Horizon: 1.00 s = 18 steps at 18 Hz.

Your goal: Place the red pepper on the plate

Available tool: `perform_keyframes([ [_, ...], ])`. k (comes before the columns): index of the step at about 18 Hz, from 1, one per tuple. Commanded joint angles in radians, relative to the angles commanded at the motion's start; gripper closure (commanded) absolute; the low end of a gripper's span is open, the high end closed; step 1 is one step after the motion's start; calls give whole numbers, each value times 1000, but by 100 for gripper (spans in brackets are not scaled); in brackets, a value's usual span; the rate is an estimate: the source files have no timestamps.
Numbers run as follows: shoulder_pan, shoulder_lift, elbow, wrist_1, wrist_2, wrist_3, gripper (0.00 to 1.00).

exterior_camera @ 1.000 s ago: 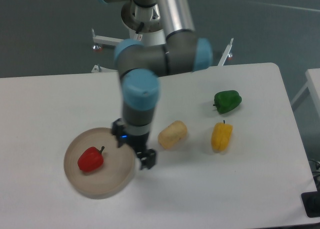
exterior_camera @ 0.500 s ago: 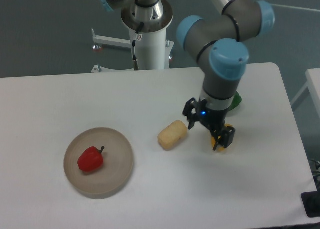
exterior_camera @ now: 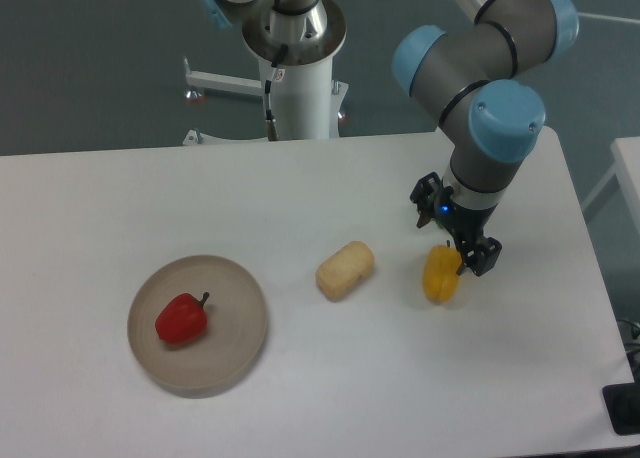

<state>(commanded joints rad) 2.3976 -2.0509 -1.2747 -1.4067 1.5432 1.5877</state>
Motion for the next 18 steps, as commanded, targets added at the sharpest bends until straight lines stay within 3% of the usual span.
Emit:
perform_keyframes([
  [18,8,-14,-3,23,-3,2,0],
])
